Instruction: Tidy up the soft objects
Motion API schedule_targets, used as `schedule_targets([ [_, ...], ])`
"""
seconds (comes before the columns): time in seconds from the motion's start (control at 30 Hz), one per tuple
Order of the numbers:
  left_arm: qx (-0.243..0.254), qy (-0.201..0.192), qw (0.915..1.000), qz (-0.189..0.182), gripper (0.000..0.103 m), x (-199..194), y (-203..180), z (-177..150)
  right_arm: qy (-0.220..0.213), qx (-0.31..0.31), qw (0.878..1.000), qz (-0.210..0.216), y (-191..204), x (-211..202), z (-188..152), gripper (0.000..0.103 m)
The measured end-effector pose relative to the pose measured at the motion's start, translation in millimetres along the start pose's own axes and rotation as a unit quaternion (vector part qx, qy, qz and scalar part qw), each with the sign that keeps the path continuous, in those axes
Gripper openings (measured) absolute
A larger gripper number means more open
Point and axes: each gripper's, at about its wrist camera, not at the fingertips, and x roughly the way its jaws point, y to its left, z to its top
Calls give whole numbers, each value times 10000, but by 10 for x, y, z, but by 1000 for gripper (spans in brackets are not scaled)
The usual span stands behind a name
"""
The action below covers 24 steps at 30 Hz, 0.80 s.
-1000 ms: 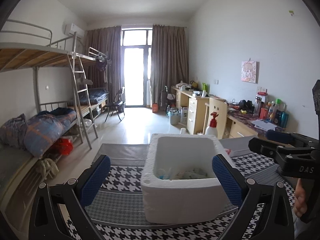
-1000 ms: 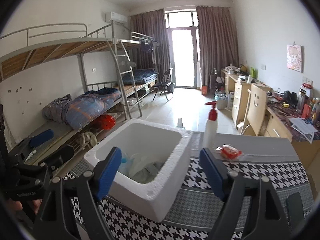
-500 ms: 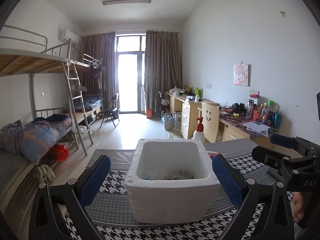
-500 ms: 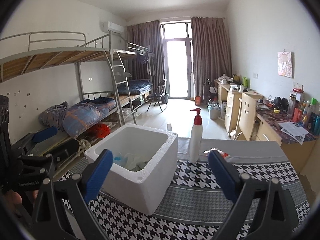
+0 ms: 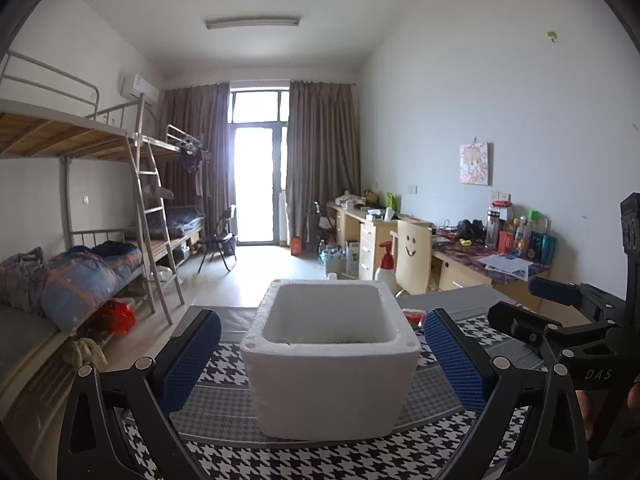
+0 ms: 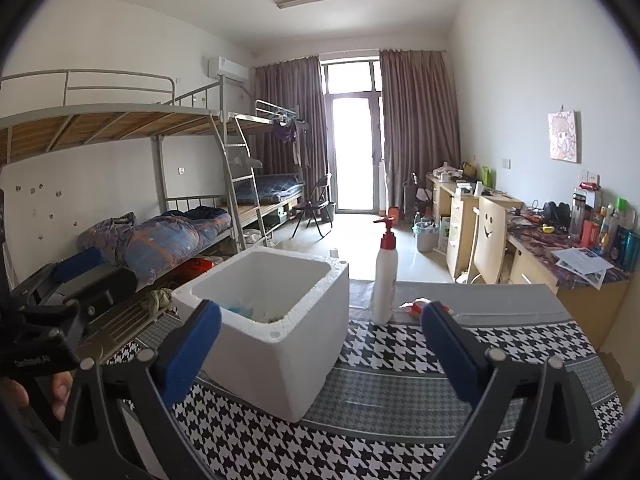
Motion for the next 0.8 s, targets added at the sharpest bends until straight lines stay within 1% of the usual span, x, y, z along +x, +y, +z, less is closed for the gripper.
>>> schedule_targets([
  [0.1, -14, 7, 10000, 46, 102, -5, 1, -44, -53, 49, 10000, 38, 7, -38, -56, 102],
  [0.17, 13, 24, 9998, 179, 102, -8, -13, -79, -102, 64, 9999, -3, -1, -73, -85, 102],
  [0.3, 8, 17, 9998, 199, 102, -30, -24, -134, -210, 57, 9995, -234, -30, -132, -128, 102],
  [0.4, 107, -61, 9994, 333, 102, -58, -43, -177, -247, 52, 9988, -412, -48, -157, -189, 102],
  [0.6, 79, -34, 9995, 296, 102, -63, -10, -257, -214, 80, 9988, -424, -64, -170, -315, 102],
  [0.8, -19, 27, 9997, 253, 102, -57, 21, -309, -257, 140, 9991, -298, -54, -194, -354, 102],
])
